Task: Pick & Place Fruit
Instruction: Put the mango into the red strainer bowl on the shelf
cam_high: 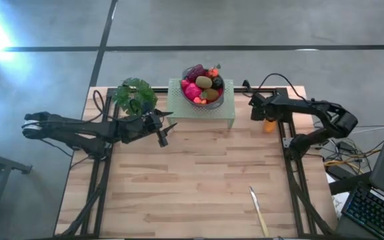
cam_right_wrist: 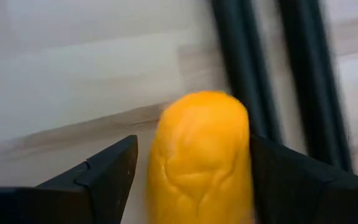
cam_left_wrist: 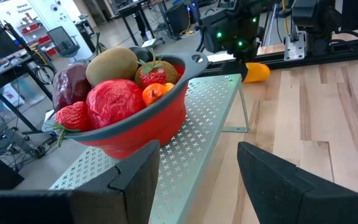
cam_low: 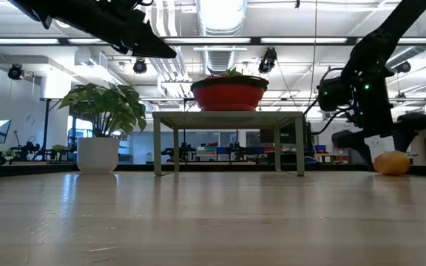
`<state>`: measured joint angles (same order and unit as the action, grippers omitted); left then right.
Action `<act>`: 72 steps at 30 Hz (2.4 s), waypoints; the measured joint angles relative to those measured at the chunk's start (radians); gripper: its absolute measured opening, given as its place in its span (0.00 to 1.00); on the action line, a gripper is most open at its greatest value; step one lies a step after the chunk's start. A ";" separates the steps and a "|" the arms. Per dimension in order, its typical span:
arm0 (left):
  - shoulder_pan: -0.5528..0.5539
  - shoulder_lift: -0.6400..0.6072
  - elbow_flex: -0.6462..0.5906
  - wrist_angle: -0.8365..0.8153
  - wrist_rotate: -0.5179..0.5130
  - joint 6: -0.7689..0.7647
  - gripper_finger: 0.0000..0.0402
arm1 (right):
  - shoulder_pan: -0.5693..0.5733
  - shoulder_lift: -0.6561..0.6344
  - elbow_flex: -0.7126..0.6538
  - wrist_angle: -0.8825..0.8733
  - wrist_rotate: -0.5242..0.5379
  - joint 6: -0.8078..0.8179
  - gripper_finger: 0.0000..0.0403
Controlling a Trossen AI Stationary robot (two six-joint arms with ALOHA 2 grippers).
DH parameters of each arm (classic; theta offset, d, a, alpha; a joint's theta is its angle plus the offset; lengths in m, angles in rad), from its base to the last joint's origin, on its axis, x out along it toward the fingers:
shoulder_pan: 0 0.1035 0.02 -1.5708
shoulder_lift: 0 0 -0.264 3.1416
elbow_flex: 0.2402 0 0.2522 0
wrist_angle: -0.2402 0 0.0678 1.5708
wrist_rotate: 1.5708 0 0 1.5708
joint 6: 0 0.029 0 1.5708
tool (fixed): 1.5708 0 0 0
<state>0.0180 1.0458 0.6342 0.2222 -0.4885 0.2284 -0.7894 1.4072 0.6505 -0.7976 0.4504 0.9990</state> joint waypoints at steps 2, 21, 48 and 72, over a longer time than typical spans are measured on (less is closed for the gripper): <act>0.000 0.000 0.000 0.000 0.000 0.000 0.55 | 0.000 0.018 -0.004 0.027 -0.021 -0.013 0.71; 0.000 0.000 0.000 0.000 0.000 0.000 0.55 | 0.001 -0.033 -0.007 0.016 -0.040 -0.130 0.54; 0.000 0.000 0.000 0.000 0.000 0.000 0.55 | 0.220 -0.541 0.191 0.113 -0.033 -0.444 0.56; 0.000 0.000 0.000 -0.002 0.000 0.000 0.55 | 0.418 -0.232 0.268 0.817 -0.094 -0.883 0.56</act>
<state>0.0177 1.0458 0.6342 0.2203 -0.4885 0.2284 -0.3715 1.1750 0.9188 0.0198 0.3569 0.1164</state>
